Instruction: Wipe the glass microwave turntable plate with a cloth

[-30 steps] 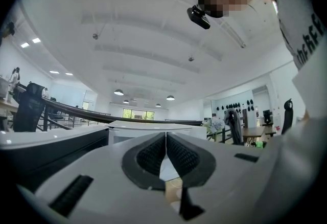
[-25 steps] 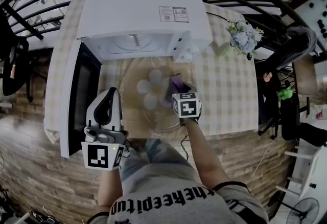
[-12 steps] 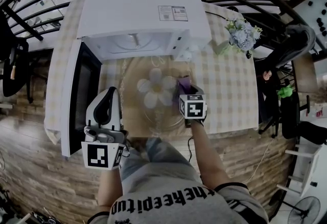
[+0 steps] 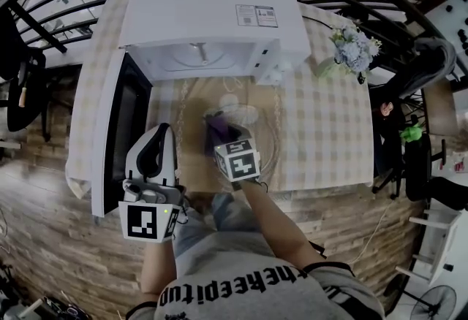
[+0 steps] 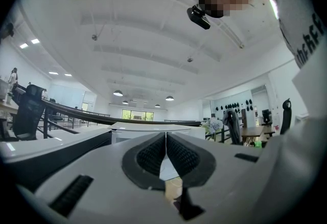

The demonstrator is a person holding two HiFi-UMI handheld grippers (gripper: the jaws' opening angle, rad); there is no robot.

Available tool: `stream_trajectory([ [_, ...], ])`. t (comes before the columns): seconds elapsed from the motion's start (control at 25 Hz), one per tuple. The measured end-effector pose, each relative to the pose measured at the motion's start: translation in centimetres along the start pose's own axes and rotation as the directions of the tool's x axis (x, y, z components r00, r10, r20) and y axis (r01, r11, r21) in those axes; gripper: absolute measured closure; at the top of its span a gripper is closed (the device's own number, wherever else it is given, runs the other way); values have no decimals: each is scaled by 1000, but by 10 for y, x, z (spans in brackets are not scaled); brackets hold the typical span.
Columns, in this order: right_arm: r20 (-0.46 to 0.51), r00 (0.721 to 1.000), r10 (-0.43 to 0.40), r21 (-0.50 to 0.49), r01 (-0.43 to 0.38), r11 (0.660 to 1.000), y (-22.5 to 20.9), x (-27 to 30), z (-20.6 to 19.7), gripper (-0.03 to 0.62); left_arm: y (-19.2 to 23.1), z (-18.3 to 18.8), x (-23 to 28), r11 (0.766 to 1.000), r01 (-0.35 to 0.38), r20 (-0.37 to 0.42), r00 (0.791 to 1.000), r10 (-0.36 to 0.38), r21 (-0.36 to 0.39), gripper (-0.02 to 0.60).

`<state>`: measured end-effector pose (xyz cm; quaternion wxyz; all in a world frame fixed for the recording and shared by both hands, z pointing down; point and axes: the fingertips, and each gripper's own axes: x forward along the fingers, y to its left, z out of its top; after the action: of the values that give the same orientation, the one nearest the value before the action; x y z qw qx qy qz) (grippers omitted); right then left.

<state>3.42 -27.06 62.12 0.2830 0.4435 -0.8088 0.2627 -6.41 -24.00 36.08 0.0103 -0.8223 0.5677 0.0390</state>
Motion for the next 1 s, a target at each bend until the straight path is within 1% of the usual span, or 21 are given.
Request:
stream_trajectory([
  [0.04,-10,1000,15,-13,-15,1000,10,4,-1,484,1,0,-2,1000,-2,-1,1000,2,1,571],
  [0.12,-34,999,18,-52,-20,998,21,13,-7,484,3,0,-5,1000,-9,-2,1000,9,3,571],
  [0.24,-41,999,9,-99,-13,995,21,17,-11,484,7,1,-11,1000,-21,-3,1000,21,6,571],
  [0.36,-40,999,14,-82,-17,996,16,14,-12,484,10,3,-14,1000,-29,-1,1000,29,4,571],
  [0.44,-39,999,2,-76,-5,997,9,10,-14,484,9,4,-14,1000,-25,1,1000,25,5,571],
  [1.0,-27,990,-137,-7,137,991,-74,-27,-35,484,-10,2,-2,1000,20,6,1000,-20,2,571],
])
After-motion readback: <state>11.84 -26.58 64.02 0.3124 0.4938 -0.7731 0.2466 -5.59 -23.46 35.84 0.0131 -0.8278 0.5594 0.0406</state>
